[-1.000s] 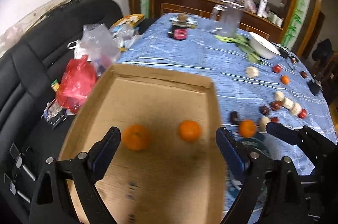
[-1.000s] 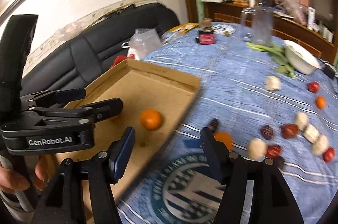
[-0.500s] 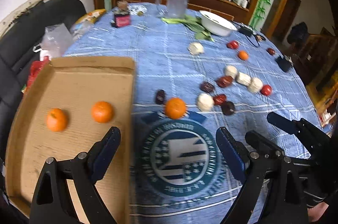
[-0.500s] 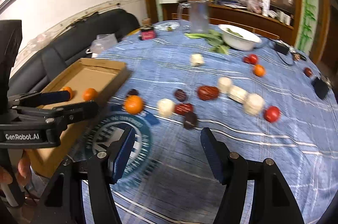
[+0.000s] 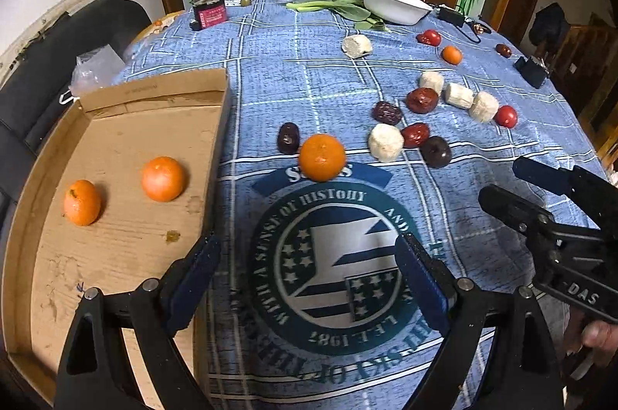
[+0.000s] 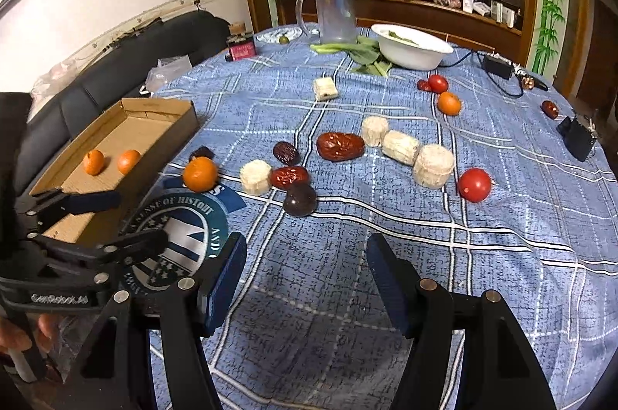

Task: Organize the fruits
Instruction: 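Grasp a mandarin orange with the left tool while the right tool grasps a dark plum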

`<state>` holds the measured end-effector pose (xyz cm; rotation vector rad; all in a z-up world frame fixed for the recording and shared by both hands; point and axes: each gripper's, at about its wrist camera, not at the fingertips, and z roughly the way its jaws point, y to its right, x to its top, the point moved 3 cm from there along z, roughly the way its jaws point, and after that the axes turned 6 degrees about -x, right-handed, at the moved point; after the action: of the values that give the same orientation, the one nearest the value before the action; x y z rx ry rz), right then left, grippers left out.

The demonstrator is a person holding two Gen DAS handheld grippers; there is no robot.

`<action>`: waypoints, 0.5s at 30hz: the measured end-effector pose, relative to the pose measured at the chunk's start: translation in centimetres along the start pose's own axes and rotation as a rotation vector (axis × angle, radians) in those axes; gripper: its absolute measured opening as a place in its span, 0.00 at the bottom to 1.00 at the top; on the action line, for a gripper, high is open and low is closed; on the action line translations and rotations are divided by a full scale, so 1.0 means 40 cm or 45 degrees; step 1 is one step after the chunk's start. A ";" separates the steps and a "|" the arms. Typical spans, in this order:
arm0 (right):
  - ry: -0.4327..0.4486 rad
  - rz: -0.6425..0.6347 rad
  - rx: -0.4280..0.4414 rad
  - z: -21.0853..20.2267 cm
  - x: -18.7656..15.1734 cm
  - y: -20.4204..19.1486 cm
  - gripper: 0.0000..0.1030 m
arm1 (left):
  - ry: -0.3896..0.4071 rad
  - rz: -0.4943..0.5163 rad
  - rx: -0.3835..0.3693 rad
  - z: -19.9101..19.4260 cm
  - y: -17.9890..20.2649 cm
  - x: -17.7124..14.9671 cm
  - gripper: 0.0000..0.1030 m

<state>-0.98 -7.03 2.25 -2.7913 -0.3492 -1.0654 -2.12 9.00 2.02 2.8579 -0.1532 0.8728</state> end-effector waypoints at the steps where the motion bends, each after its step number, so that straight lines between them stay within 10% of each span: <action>1: -0.003 -0.004 -0.003 0.004 0.000 0.000 0.67 | -0.001 -0.013 -0.016 -0.003 -0.005 0.002 0.88; 15: -0.029 -0.057 0.007 0.092 0.047 -0.016 0.56 | -0.001 -0.017 -0.030 0.045 0.026 0.089 0.88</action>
<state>2.56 -5.36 0.82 -2.8055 -0.4188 -1.0406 1.66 7.47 2.66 2.8339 -0.1434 0.8613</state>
